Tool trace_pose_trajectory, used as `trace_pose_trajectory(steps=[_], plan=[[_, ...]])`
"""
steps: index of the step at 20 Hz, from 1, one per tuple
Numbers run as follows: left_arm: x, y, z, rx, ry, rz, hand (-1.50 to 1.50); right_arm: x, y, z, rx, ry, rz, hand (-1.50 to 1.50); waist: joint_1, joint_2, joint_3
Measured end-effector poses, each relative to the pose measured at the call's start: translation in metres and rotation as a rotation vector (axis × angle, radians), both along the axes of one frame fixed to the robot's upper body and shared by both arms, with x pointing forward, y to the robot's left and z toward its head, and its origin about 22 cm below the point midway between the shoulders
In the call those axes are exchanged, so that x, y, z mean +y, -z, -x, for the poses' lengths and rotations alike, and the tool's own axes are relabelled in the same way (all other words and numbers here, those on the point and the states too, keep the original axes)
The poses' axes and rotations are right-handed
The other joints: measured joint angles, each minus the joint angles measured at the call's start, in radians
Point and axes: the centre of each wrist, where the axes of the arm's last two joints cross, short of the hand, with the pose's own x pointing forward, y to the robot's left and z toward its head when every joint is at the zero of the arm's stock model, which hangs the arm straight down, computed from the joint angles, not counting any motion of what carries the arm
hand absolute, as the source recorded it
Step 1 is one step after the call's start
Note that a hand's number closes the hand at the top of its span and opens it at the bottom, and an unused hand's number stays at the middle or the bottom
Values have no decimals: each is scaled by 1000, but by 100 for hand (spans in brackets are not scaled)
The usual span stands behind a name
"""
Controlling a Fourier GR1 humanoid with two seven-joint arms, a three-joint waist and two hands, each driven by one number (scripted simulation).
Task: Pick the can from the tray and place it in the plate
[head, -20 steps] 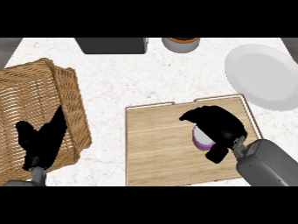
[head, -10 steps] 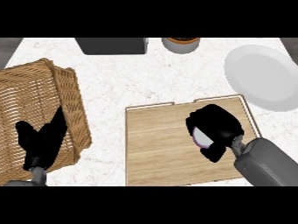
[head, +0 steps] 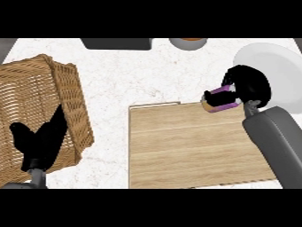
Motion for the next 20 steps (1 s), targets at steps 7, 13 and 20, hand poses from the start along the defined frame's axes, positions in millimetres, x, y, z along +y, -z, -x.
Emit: trace_pose_trajectory(steps=[7, 13, 20], plan=[[-15, -7, -8, -31, 56, 9, 0, -4, -50, -37, -330, 462, 12, 150, 61, 17, -8], [-22, -8, -13, -38, 83, 7, 0, -13, -78, -57, -552, 647, 64, 150, 86, 22, -9], [-22, -7, -13, -19, 69, 3, 0, -28, -80, -66, -743, 768, 83, 150, 77, 19, -3]])
